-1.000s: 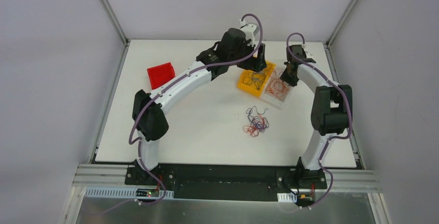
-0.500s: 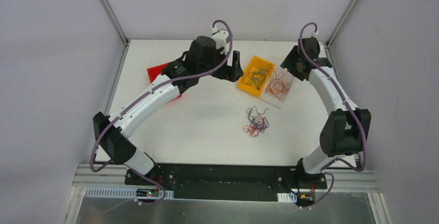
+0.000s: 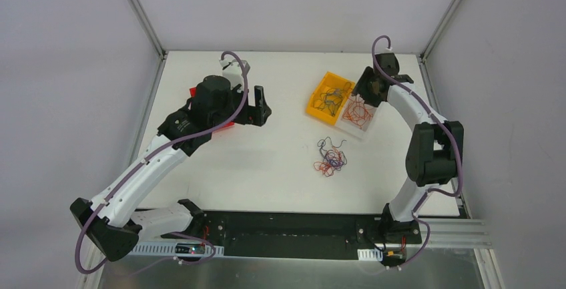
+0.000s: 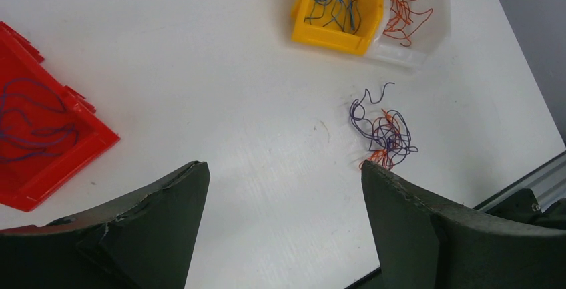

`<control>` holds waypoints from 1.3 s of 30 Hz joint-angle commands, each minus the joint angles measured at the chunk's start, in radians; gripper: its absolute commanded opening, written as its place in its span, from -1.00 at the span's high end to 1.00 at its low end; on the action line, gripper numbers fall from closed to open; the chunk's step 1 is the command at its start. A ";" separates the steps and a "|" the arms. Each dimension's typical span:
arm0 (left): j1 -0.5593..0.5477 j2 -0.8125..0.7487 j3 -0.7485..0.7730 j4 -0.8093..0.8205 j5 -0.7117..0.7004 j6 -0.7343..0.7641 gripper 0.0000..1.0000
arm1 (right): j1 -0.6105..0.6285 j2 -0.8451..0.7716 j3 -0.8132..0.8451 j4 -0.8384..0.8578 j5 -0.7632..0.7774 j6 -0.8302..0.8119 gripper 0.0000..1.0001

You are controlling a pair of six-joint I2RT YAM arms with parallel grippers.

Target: Untangle the cables

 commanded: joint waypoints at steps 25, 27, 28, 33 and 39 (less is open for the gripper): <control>0.017 -0.077 -0.022 -0.059 -0.096 0.053 -0.74 | -0.027 0.072 -0.026 -0.020 0.181 0.040 1.00; 0.017 -0.071 -0.025 -0.059 -0.080 0.048 -0.74 | -0.028 0.110 -0.001 -0.044 0.186 0.045 1.00; 0.017 -0.068 -0.030 -0.059 -0.072 0.046 -0.73 | -0.025 0.129 0.012 -0.056 0.185 0.046 1.00; 0.017 -0.075 -0.053 -0.059 -0.044 0.033 -0.73 | -0.026 0.207 0.040 -0.063 0.198 0.050 1.00; 0.017 -0.075 -0.093 -0.059 -0.004 0.020 -0.73 | -0.026 0.192 0.041 -0.066 0.180 0.051 1.00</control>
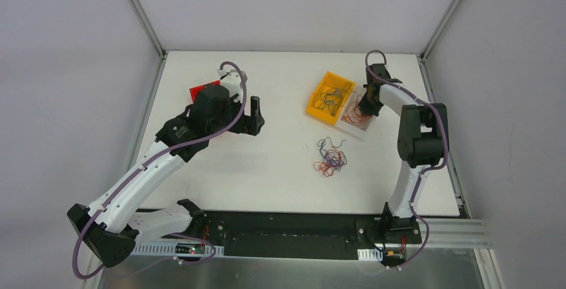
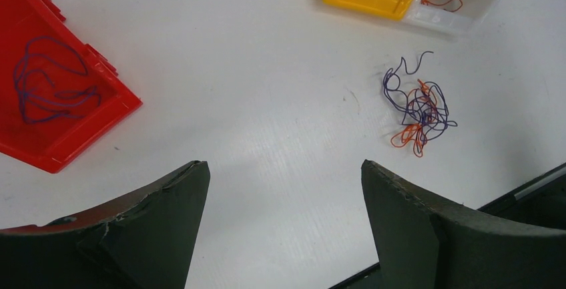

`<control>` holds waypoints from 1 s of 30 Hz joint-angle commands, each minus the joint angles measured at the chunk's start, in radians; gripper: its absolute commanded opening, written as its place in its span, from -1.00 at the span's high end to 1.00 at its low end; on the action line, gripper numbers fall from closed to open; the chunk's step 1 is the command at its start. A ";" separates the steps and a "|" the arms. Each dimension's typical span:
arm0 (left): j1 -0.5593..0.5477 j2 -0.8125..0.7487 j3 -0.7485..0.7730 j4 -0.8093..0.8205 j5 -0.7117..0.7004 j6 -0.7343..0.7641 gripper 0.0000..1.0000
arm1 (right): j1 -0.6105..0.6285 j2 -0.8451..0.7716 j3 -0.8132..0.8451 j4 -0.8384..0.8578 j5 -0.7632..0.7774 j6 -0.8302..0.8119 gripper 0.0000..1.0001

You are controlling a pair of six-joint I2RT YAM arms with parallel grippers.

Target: Untangle the cables

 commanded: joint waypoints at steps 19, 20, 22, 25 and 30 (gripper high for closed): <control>0.012 0.086 -0.019 0.010 0.198 -0.033 -0.82 | 0.001 -0.341 -0.025 -0.037 -0.117 -0.029 -0.06; 0.012 0.095 -0.022 0.011 0.218 -0.041 -0.86 | 0.006 -0.370 -0.046 -0.018 -0.142 -0.032 -0.16; 0.008 0.125 -0.025 0.011 0.252 -0.060 -0.89 | 0.034 -0.433 -0.115 0.017 -0.178 -0.033 -0.30; -0.013 0.160 -0.035 0.017 0.262 -0.073 -0.91 | 0.086 -0.525 -0.205 0.048 -0.202 -0.024 -0.36; -0.054 0.195 -0.073 0.073 0.283 -0.085 -0.97 | 0.156 -0.649 -0.370 0.088 -0.285 -0.020 -0.43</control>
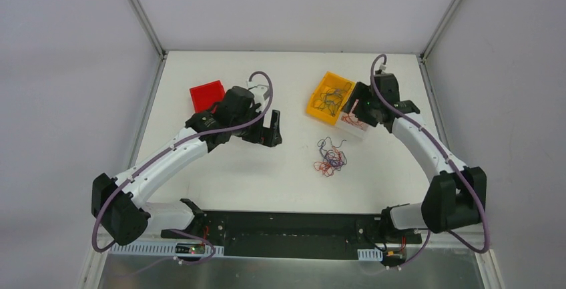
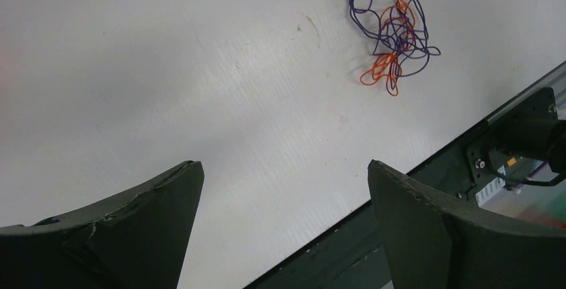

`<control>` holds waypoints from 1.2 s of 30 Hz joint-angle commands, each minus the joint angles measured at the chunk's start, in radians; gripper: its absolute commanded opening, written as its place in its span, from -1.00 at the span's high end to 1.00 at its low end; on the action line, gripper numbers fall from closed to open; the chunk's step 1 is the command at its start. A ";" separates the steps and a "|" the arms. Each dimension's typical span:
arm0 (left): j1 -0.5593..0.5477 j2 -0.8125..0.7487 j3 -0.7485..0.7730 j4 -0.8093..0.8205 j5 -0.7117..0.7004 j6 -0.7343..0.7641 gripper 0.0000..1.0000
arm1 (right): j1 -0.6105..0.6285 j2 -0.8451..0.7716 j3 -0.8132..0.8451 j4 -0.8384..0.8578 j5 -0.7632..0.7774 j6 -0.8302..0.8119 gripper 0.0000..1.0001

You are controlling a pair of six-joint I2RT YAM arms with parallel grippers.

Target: Untangle the cables

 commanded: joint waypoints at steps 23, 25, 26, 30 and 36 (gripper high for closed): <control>-0.192 0.413 -0.068 0.514 0.153 -0.140 -0.64 | 0.157 -0.161 -0.388 0.135 -0.218 0.047 -0.22; -0.204 0.446 -0.052 0.524 0.163 -0.143 -0.57 | 0.157 -0.188 -0.381 0.084 -0.187 0.036 -0.23; -0.208 0.462 -0.044 0.529 0.169 -0.144 -0.53 | 0.157 -0.205 -0.379 0.067 -0.174 0.032 -0.24; -0.229 0.523 -0.017 0.546 0.186 -0.152 -0.45 | 0.158 -0.279 -0.385 0.019 -0.152 0.023 -0.25; -0.253 0.598 0.003 0.598 0.197 -0.172 -0.36 | 0.159 -0.352 -0.400 -0.007 -0.233 0.032 -0.25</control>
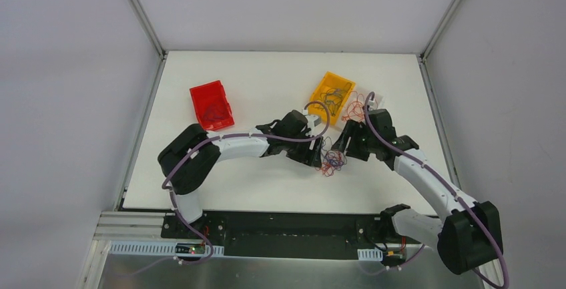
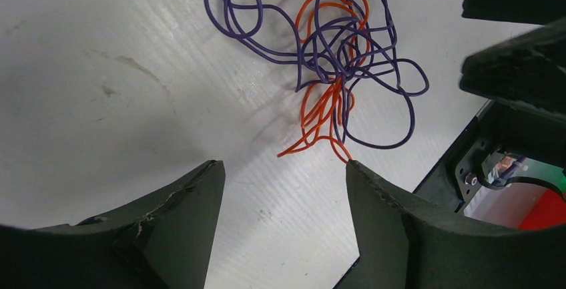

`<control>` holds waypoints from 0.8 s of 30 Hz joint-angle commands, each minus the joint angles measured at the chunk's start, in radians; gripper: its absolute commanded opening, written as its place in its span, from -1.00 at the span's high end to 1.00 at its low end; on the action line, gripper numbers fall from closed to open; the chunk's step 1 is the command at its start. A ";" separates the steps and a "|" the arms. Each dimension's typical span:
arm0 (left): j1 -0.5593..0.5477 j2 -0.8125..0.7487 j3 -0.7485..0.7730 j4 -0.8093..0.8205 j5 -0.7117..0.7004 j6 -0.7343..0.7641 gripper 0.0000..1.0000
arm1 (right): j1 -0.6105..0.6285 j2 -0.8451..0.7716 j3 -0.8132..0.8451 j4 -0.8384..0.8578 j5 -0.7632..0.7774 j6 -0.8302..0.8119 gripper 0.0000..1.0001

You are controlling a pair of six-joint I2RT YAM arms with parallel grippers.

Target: Untangle the cables

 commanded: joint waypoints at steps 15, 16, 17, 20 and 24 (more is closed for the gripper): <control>-0.019 0.083 0.041 0.160 0.038 -0.064 -0.03 | 0.123 -0.021 -0.071 -0.007 -0.056 0.121 -0.24; -0.019 0.083 0.039 0.160 0.036 -0.065 -0.01 | 0.125 -0.015 -0.077 0.000 -0.047 0.123 -0.18; -0.019 0.081 0.038 0.161 0.034 -0.065 0.07 | 0.126 -0.014 -0.083 0.007 -0.037 0.126 0.06; -0.019 0.074 0.029 0.168 0.029 -0.065 0.33 | 0.127 -0.029 -0.083 0.001 -0.018 0.131 1.00; -0.018 0.052 0.016 0.159 0.011 -0.049 0.89 | 0.127 -0.072 -0.058 -0.047 0.018 0.121 1.00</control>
